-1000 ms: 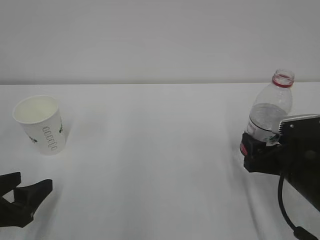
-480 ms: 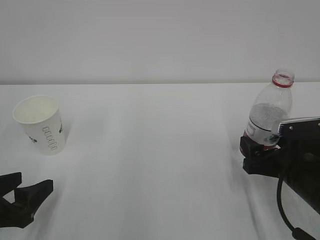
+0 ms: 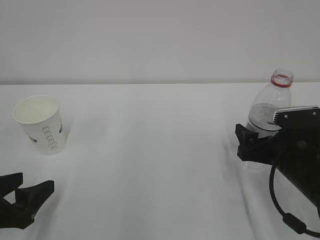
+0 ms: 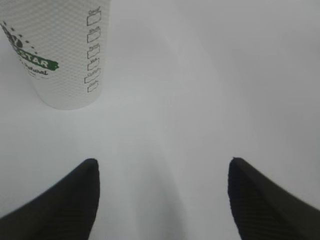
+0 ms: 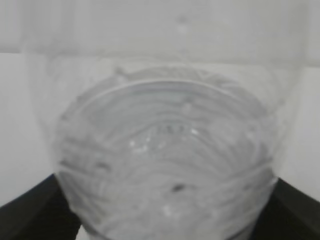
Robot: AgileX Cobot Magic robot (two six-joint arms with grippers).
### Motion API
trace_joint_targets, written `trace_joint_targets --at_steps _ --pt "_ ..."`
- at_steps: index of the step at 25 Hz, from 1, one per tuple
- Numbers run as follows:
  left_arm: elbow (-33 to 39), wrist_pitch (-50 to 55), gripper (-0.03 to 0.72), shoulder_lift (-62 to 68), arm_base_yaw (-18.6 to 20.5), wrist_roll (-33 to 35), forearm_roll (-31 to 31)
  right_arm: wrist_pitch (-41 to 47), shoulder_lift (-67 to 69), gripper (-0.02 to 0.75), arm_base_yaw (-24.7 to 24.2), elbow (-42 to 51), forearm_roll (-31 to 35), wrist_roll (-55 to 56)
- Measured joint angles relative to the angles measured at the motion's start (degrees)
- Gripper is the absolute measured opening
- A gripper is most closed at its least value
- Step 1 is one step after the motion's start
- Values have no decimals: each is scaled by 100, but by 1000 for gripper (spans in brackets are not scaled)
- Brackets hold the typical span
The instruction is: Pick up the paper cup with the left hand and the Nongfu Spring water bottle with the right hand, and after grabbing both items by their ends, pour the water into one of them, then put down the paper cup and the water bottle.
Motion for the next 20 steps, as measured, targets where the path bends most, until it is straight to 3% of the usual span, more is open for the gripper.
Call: trace_joint_targets --at_steps 6,14,20 --pt "0 0 587 0 0 0 0 0 0 650 0 -63 12 -7" --pt "0 0 587 0 0 0 0 0 0 528 0 -63 44 -35" --pt "0 0 587 0 0 0 0 0 0 521 0 -50 44 -35"
